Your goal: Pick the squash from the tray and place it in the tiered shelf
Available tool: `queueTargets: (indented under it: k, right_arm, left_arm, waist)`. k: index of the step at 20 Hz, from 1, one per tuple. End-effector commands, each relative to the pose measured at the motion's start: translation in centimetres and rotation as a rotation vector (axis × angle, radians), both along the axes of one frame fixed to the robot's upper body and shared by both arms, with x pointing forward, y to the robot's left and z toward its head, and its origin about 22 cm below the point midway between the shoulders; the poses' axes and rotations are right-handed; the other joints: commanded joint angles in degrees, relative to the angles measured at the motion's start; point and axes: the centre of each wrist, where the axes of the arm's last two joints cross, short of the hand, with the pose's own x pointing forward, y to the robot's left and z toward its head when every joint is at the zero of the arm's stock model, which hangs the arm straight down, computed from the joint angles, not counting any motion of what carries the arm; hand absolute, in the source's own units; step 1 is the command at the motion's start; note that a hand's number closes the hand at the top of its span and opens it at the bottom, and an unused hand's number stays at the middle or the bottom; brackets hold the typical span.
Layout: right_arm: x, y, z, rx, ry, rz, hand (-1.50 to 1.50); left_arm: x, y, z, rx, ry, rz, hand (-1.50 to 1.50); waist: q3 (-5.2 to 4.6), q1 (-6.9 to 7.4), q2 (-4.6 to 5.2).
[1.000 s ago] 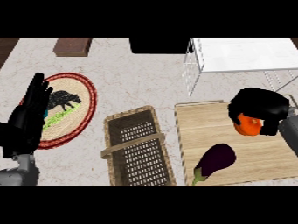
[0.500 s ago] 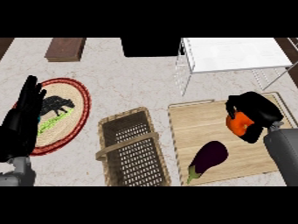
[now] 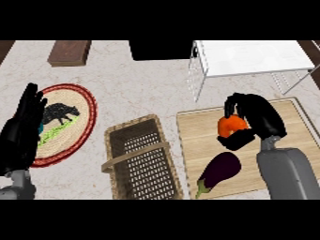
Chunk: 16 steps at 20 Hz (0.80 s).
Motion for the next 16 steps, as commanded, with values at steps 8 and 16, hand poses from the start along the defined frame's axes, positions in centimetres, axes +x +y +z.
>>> queueTargets:
  k: [8, 16]
  right_arm:
    - [-4.7, 1.0, 14.6, 0.17, -0.289, -0.372, 1.5]
    - [-3.3, -3.8, 17.9, 0.149, -0.303, -0.448, 1.5]
  left_arm:
    - [0.2, -1.9, -0.5, -0.007, -0.025, -0.033, 0.0]
    - [0.4, -1.6, 0.6, -0.009, -0.032, -0.053, 0.0]
  waist:
    - [0.29, 2.01, 0.9]
    - [0.36, 2.88, 1.16]
